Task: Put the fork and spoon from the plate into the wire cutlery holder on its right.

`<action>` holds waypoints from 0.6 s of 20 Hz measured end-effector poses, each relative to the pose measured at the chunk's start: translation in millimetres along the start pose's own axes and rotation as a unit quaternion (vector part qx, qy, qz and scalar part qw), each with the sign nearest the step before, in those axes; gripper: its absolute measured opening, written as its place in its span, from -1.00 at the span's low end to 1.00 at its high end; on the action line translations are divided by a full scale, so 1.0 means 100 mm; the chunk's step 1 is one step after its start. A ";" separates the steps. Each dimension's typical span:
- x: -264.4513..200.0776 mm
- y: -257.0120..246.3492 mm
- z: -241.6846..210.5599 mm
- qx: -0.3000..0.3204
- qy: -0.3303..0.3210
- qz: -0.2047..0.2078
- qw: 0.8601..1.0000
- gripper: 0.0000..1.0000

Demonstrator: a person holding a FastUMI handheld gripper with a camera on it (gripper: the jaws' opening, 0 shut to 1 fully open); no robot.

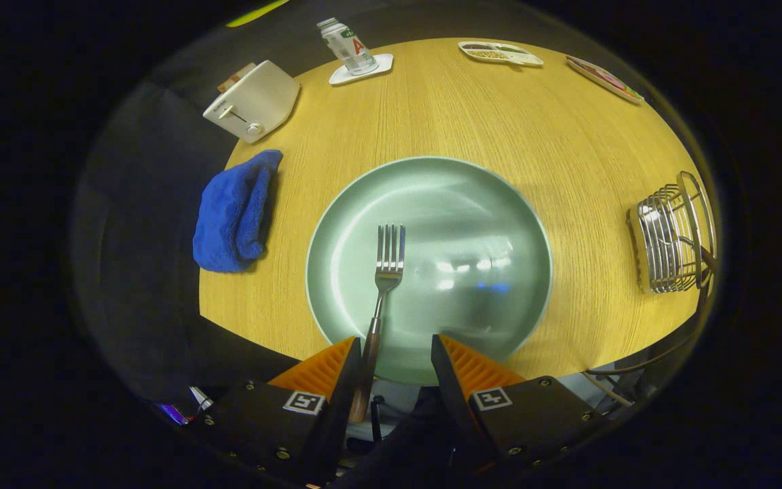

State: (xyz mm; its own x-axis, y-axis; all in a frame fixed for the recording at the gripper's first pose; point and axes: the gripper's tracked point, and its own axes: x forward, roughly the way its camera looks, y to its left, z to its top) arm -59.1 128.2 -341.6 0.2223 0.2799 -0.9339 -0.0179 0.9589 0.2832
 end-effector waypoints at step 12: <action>0.17 -0.04 0.05 0.013 0.017 -0.013 1.000 -0.94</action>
State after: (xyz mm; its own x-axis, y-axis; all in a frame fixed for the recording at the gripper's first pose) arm -50.6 128.7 -358.0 0.1899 0.2576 -0.9474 0.0117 0.9643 0.2646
